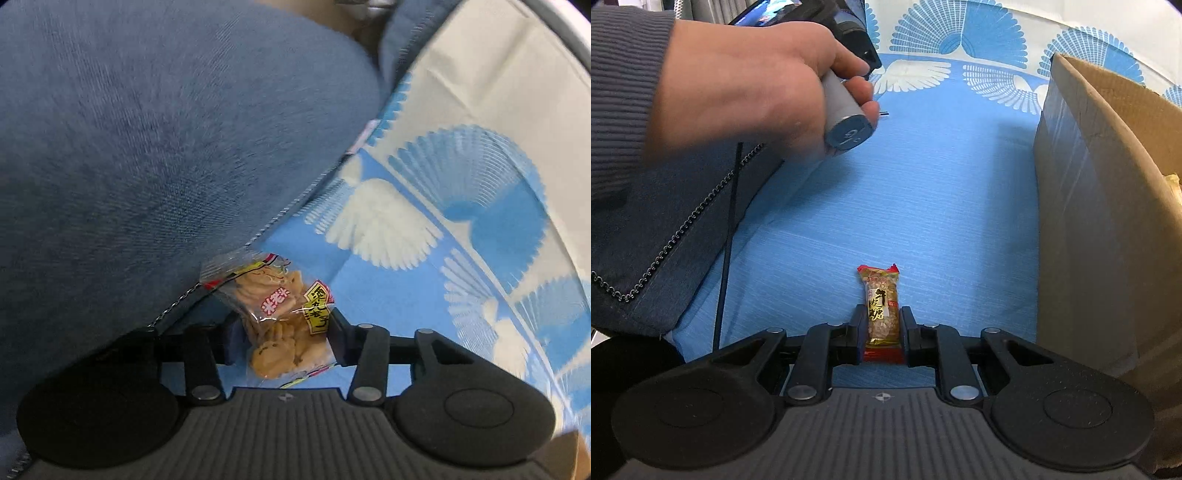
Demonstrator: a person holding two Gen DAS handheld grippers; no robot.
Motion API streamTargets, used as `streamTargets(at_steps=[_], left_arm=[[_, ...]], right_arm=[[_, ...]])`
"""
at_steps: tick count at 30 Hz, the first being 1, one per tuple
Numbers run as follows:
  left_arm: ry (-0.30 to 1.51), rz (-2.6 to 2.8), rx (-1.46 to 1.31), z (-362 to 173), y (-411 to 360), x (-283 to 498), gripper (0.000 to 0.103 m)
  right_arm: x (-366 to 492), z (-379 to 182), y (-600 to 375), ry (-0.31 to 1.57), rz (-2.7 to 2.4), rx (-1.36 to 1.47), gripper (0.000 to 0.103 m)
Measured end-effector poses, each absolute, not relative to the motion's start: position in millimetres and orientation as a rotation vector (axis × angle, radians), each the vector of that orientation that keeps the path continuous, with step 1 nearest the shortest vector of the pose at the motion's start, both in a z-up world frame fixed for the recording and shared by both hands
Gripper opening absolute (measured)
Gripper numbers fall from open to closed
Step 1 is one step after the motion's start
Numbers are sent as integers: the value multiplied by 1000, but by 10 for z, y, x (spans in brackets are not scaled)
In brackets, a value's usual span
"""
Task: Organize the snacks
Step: 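Grasp the clear cracker bag with the left gripper while the right grasps the small wrapped bar, then lift and carry the cracker bag and wrapped bar over the box with both grippers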
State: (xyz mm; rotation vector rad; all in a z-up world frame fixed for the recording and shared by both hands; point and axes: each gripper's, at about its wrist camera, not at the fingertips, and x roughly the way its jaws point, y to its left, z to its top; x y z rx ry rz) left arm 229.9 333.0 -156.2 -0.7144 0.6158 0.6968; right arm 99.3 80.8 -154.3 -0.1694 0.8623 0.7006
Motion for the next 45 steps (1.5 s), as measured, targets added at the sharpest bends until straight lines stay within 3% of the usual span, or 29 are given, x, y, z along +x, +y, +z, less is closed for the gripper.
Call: streamTargets(at_steps=[12, 22, 37, 45], left_arm=[[679, 287, -435, -1095, 2527, 991, 49], [795, 124, -327, -1267, 2138, 152, 49], [998, 37, -555, -1635, 2441, 301, 51], [1013, 43, -515, -1619, 2416, 345, 53]], right_arm=[[857, -1474, 806, 809, 690, -190, 19], [652, -1412, 565, 818, 641, -158, 17], [454, -1419, 403, 812, 657, -164, 15], [495, -1430, 425, 829, 673, -165, 16]])
